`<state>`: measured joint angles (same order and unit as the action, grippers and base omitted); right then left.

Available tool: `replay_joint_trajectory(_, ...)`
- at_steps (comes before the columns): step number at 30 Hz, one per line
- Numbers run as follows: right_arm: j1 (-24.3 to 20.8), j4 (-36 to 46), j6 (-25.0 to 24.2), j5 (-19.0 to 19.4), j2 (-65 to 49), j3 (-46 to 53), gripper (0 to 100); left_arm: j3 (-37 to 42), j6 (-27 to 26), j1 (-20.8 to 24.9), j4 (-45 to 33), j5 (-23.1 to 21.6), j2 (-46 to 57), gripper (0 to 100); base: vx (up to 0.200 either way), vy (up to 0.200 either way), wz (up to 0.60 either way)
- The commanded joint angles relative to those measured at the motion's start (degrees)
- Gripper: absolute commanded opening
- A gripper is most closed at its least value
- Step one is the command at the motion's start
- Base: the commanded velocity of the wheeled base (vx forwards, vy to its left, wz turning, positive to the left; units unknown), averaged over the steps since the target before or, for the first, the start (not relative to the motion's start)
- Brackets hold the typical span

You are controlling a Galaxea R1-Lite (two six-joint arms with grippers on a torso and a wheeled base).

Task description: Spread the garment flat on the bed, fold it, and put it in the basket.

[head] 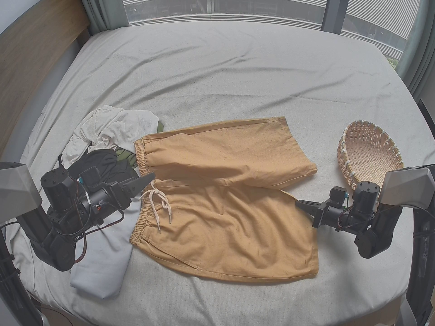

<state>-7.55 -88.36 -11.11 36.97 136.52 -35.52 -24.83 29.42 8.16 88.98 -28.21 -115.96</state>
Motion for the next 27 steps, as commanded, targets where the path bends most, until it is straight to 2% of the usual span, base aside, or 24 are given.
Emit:
replay_joint_trajectory(1,0.2,-0.1,-0.1,0.0,0.4,0.0,0,0.0,0.0,0.0,0.2,0.0,0.0,100,0.000,0.000,0.00)
replay_joint_trajectory(20,0.6,-0.1,0.0,0.0,-2.7,0.0,0,0.6,0.0,0.4,0.2,0.0,-0.4,100,0.000,0.000,0.00)
replay_joint_trajectory(21,0.7,-0.1,0.0,0.0,-2.7,-0.1,100,0.6,0.0,0.4,0.2,0.0,-0.4,100,0.000,0.000,0.00)
replay_joint_trajectory(27,1.2,-0.1,-0.1,-0.9,-2.9,-0.5,100,0.8,-0.1,0.5,0.2,0.0,-0.4,100,0.000,0.000,0.00)
